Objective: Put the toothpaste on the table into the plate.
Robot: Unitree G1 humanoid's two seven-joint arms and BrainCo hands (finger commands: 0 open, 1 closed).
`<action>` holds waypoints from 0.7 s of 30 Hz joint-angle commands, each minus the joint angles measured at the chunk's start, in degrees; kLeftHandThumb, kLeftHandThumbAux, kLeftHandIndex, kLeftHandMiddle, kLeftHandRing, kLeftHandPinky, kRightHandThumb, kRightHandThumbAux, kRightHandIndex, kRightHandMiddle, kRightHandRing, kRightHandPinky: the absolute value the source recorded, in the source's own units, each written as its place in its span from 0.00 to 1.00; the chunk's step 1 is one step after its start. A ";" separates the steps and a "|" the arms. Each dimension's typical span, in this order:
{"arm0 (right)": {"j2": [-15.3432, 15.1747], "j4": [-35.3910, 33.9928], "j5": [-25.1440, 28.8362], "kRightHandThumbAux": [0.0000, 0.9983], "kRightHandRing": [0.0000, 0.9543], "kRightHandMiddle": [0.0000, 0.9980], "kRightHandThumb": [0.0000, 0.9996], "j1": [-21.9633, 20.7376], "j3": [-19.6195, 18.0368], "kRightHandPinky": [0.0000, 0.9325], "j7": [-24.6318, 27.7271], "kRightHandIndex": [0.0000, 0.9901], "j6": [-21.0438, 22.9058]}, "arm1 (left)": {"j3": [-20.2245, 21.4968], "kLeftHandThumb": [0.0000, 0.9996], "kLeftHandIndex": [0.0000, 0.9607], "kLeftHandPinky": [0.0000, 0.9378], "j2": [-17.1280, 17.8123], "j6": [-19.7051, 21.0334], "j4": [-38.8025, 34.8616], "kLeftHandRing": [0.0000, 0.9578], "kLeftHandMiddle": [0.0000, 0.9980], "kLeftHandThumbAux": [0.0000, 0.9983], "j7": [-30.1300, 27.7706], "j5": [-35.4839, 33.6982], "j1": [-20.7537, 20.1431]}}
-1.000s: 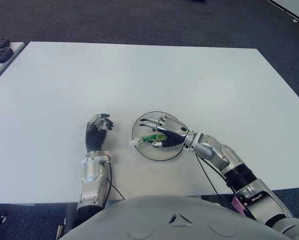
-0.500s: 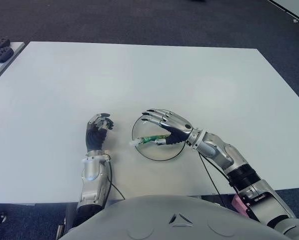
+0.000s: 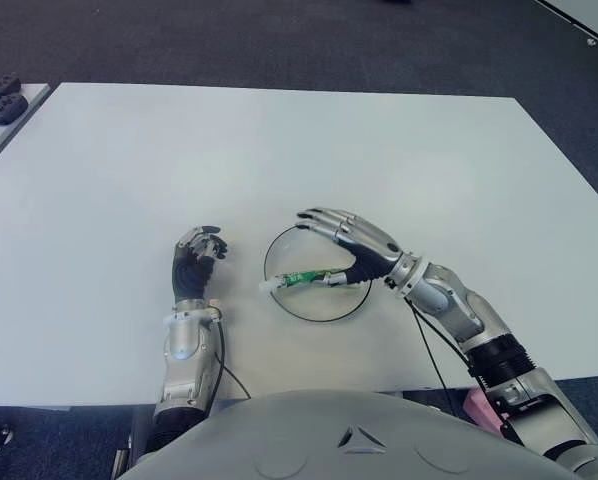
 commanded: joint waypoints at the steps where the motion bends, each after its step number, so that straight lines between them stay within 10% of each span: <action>1: 2.97 0.58 11.45 0.44 0.00 0.00 0.15 2.95 -3.17 0.06 1.28 0.00 1.02 | 0.37 0.70 0.45 0.61 -0.95 1.70 1.92 0.62 0.60 0.72 0.25 -0.61 0.24; 9: 12.13 1.96 39.22 0.77 0.32 0.29 0.24 5.52 -10.11 0.40 5.43 0.27 8.05 | 0.40 0.70 0.45 0.61 -0.60 2.11 1.89 0.62 0.60 0.72 -0.40 -1.39 0.11; 12: 16.79 3.21 49.02 0.74 0.42 0.39 0.54 5.57 -13.85 0.48 5.43 0.37 12.47 | 0.25 0.70 0.45 0.61 -0.21 1.90 1.72 0.62 0.60 0.72 -0.62 -1.07 0.20; 21: 23.58 -0.39 60.86 0.73 0.53 0.50 0.70 7.77 -19.16 0.57 3.74 0.43 18.96 | 0.13 0.69 0.45 0.61 0.08 1.04 2.16 0.61 0.60 0.72 -0.43 -0.31 -0.01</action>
